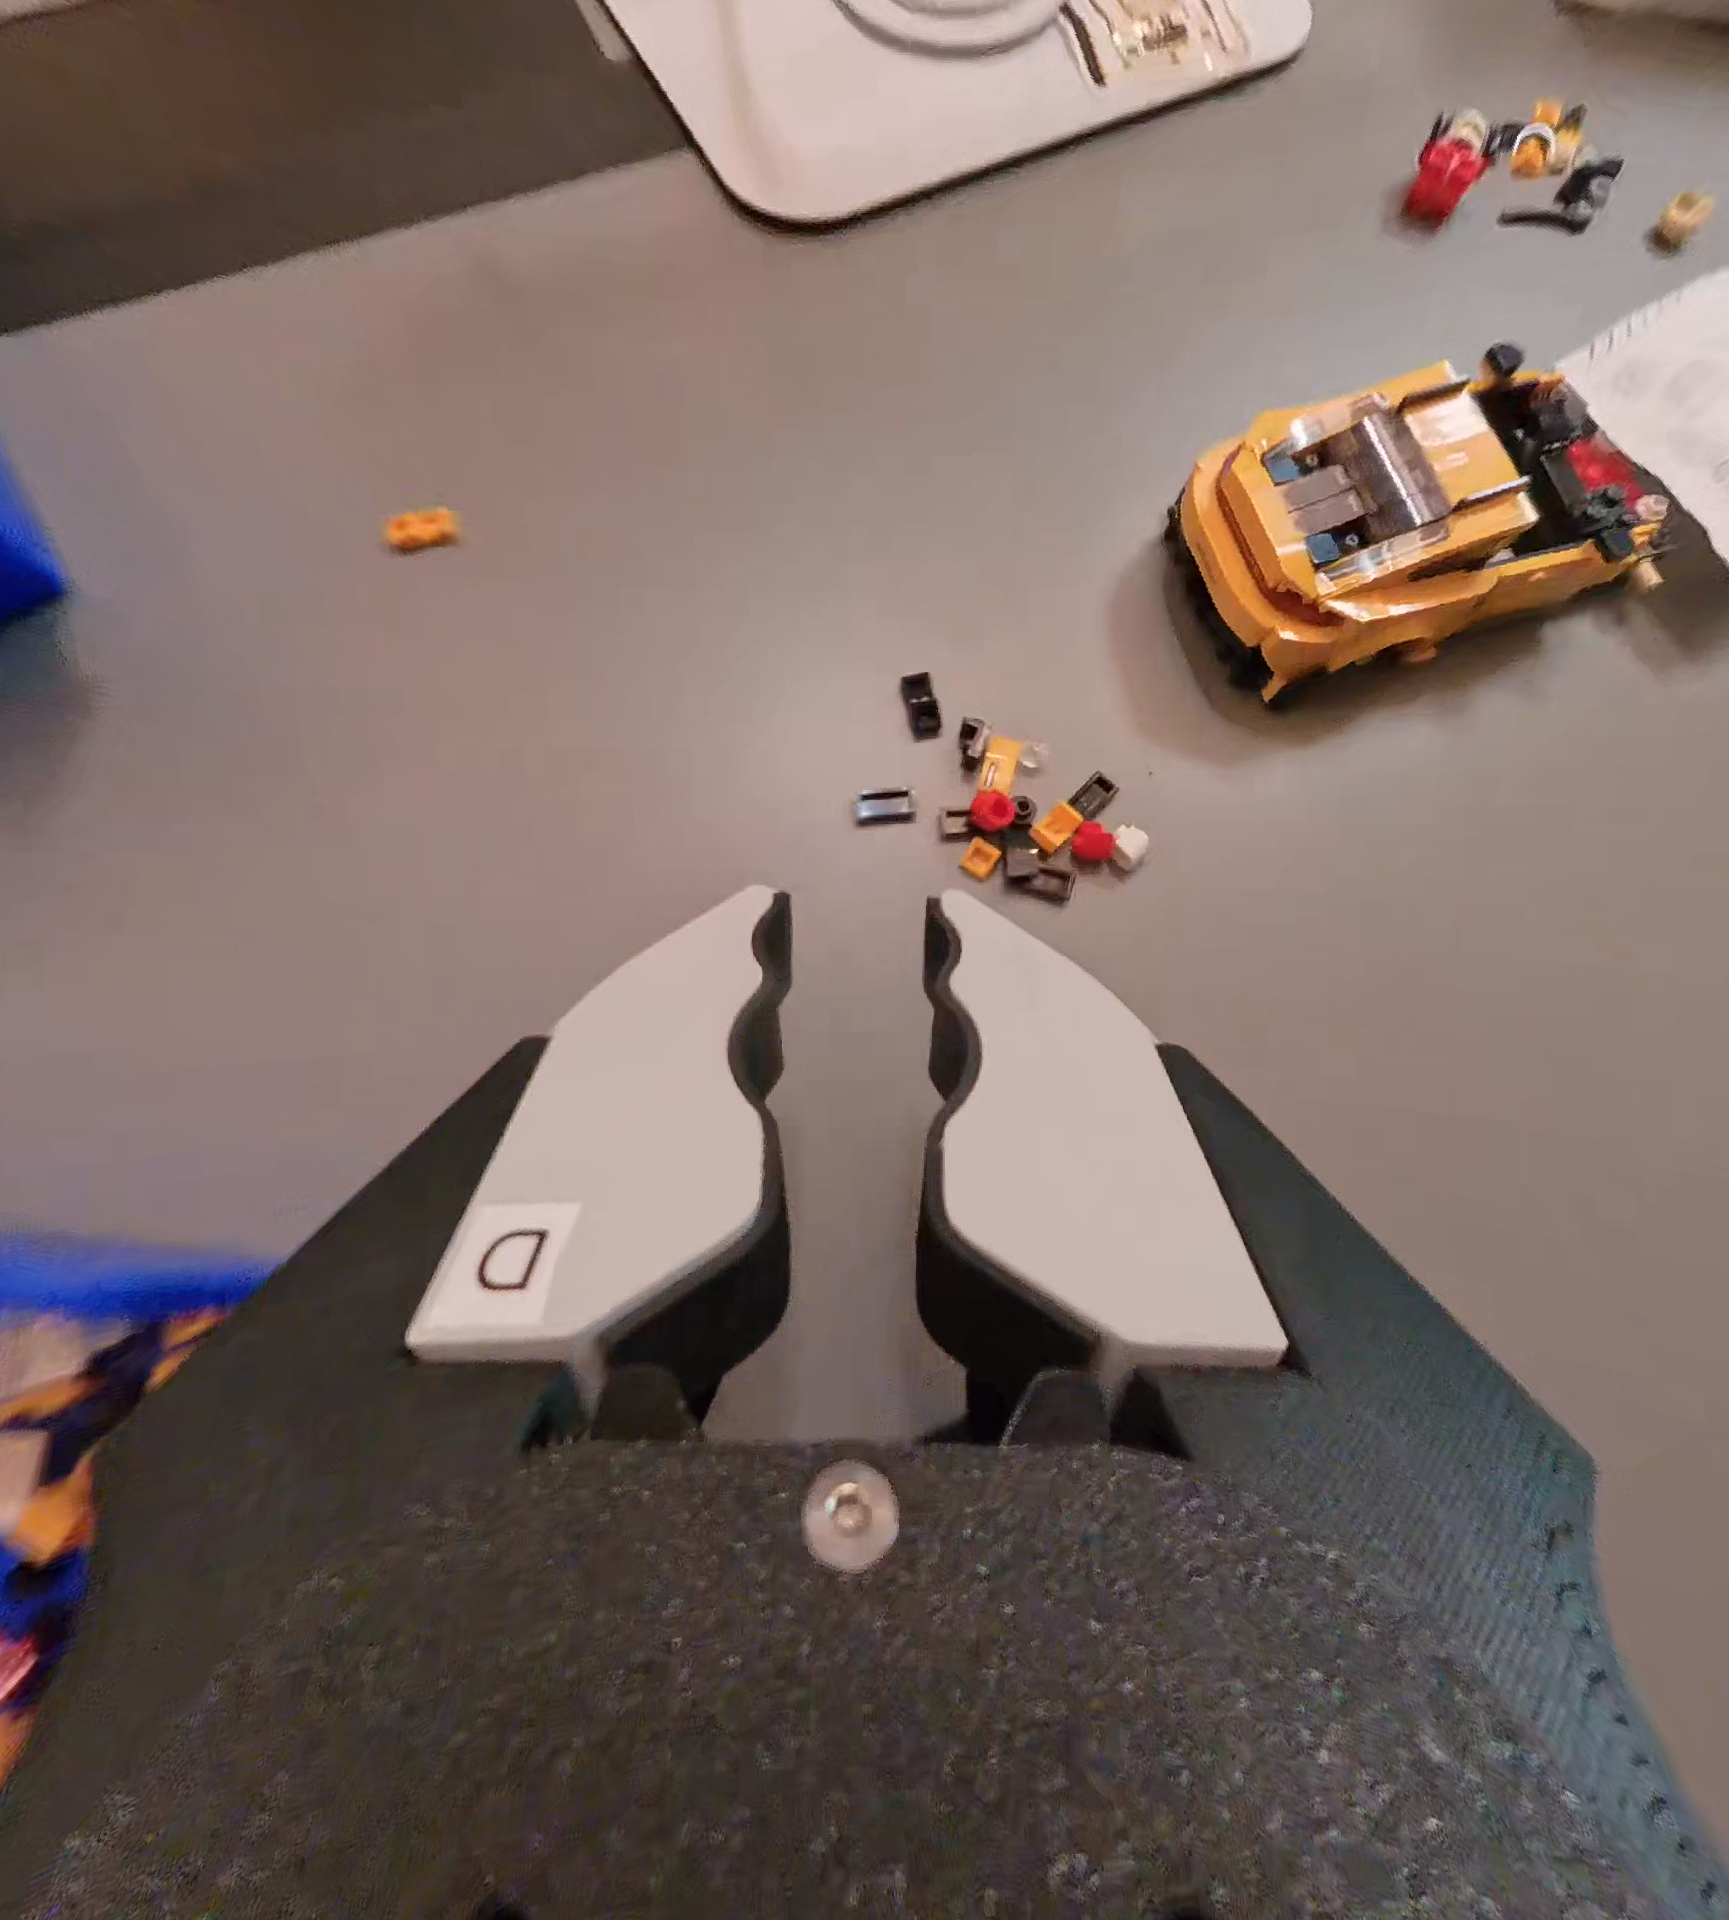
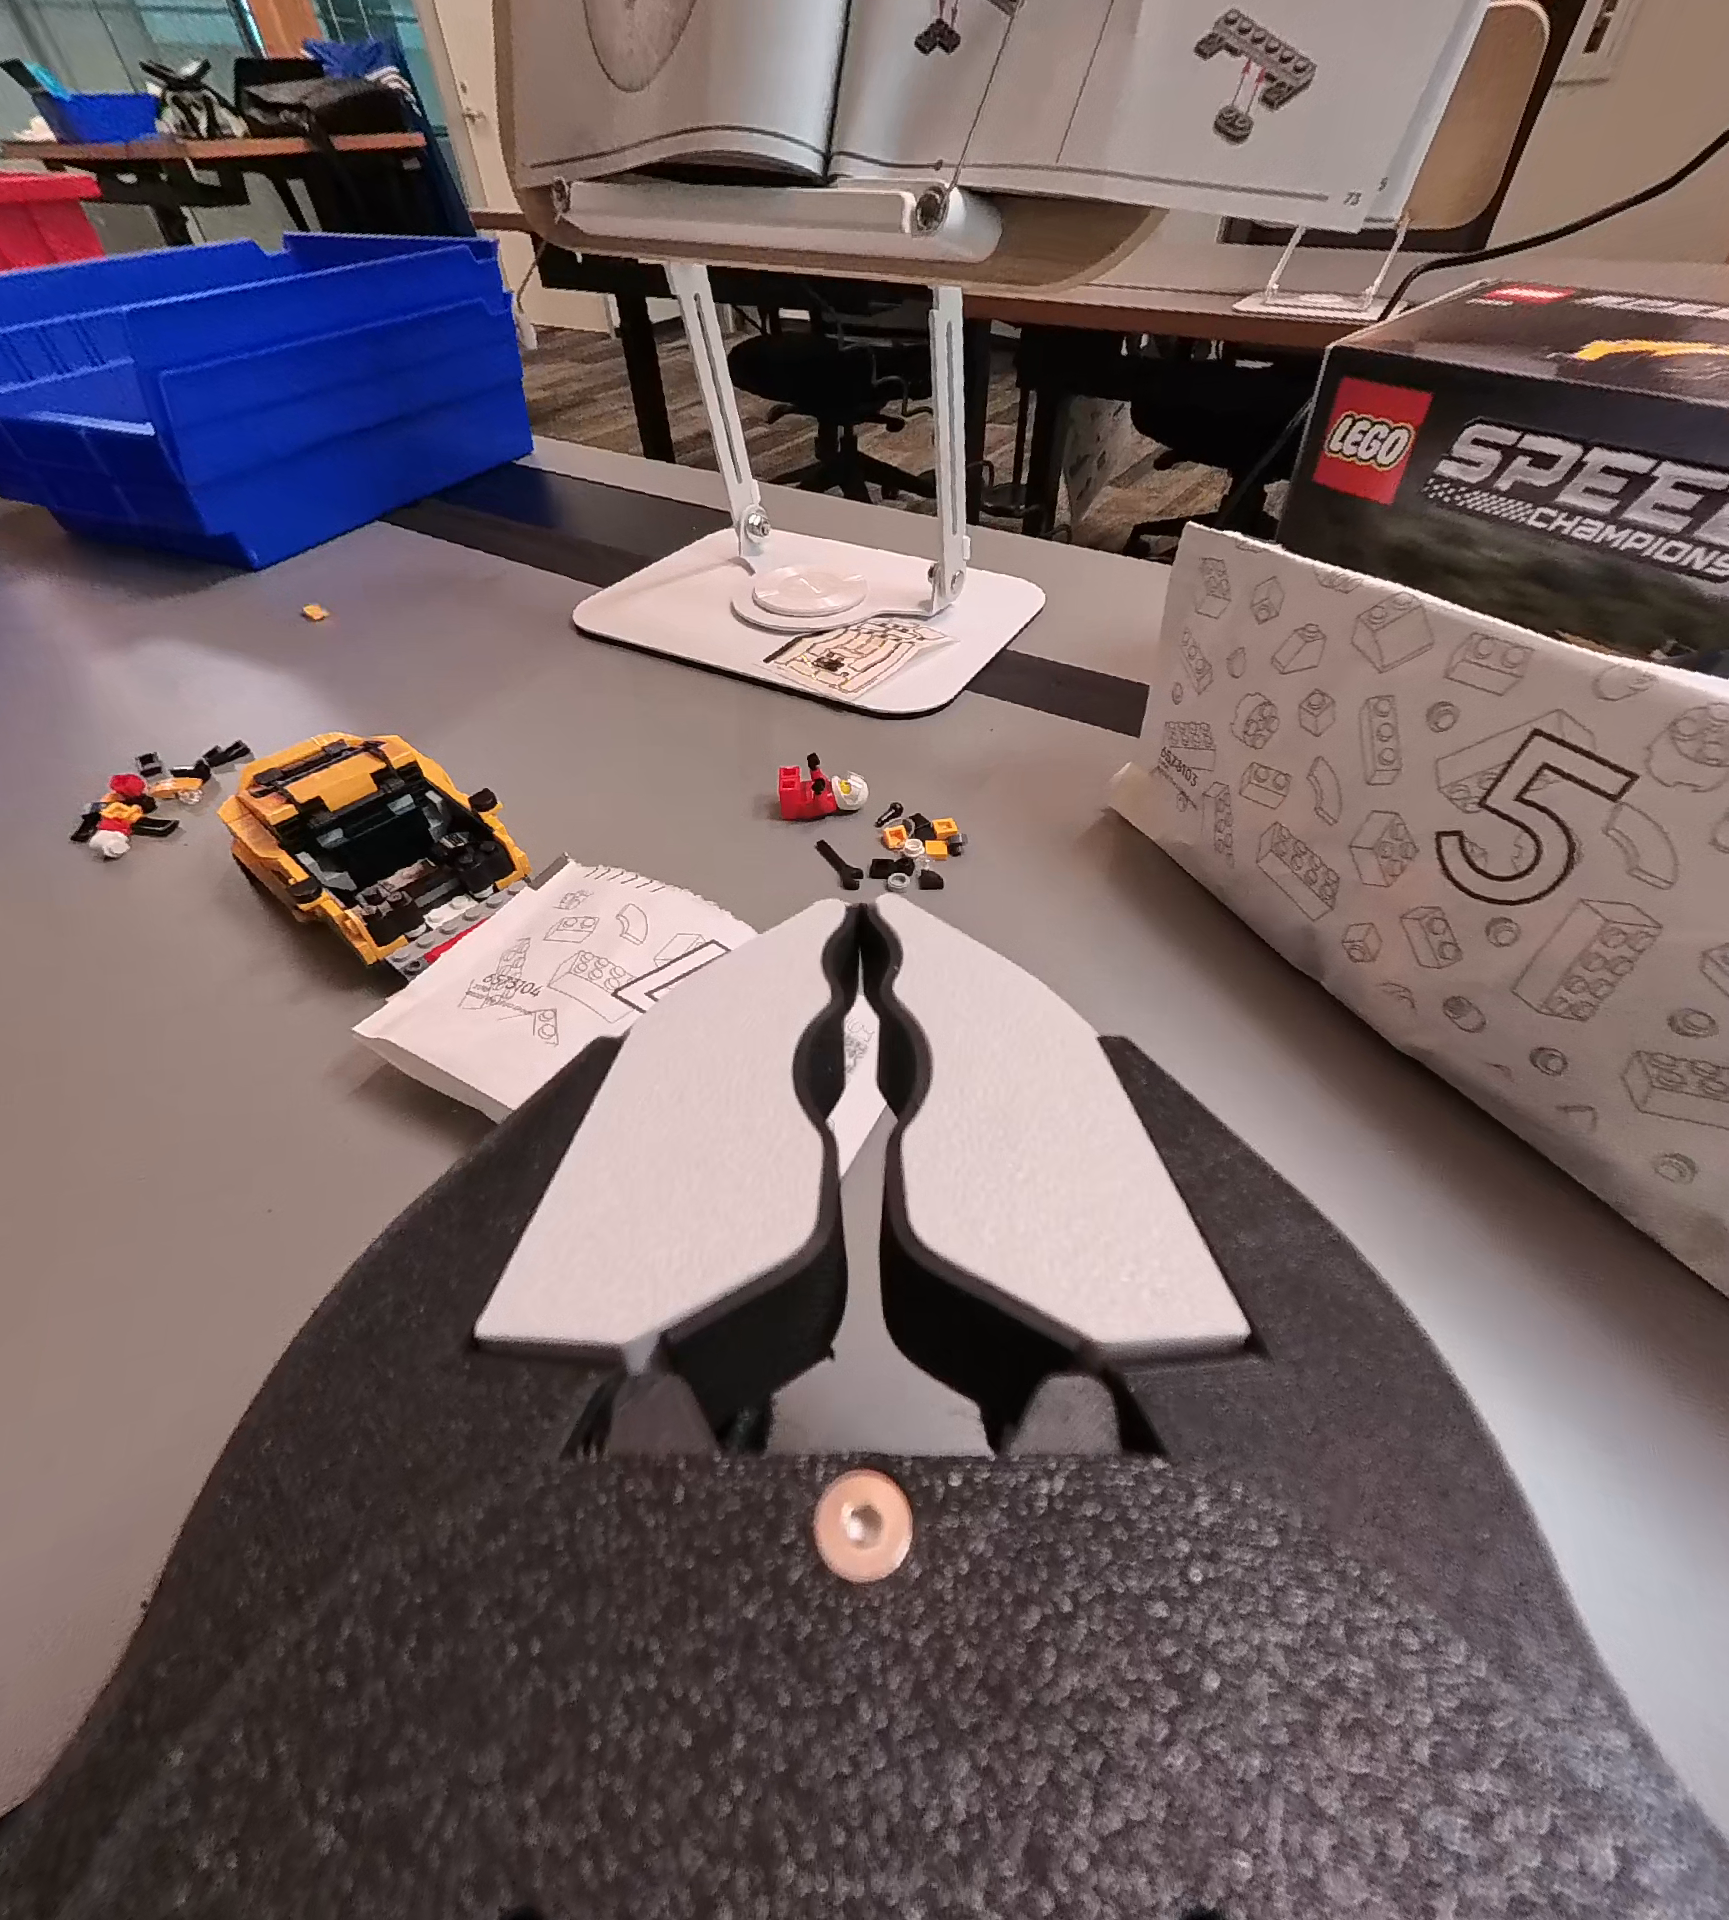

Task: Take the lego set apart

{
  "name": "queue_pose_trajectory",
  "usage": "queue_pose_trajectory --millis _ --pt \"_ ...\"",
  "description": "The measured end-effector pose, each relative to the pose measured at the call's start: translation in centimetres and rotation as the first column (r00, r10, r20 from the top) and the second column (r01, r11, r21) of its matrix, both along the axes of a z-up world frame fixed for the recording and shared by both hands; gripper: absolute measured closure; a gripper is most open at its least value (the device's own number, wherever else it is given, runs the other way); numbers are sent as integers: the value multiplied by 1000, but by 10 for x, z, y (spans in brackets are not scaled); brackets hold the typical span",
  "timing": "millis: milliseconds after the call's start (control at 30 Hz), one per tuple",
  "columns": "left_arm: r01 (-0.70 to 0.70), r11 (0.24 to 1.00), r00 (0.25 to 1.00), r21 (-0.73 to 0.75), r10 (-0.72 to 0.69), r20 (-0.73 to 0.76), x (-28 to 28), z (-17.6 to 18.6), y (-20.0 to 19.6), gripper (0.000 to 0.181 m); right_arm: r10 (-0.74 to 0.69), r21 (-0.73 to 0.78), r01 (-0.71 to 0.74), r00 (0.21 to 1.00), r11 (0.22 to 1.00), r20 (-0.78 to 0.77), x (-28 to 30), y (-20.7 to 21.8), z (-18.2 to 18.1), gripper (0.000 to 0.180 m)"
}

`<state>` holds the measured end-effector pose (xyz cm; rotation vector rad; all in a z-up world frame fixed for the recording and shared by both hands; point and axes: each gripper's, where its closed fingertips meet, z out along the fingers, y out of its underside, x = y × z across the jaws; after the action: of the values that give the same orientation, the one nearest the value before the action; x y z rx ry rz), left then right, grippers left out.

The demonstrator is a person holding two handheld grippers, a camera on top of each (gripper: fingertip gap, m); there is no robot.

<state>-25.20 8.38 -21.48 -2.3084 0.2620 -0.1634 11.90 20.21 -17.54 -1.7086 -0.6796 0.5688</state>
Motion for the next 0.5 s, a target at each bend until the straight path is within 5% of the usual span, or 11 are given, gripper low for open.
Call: queue_pose_trajectory --millis 267,500 --pt "75 989 996 -130 -69 47 18 -50 40 156 -6 1 6 1000 1000 -5 2 1 1 180" --pt "92 987 995 -132 -87 43 18 -52 44 166 -6 -1 6 1000 1000 -4 2 1 0 180"
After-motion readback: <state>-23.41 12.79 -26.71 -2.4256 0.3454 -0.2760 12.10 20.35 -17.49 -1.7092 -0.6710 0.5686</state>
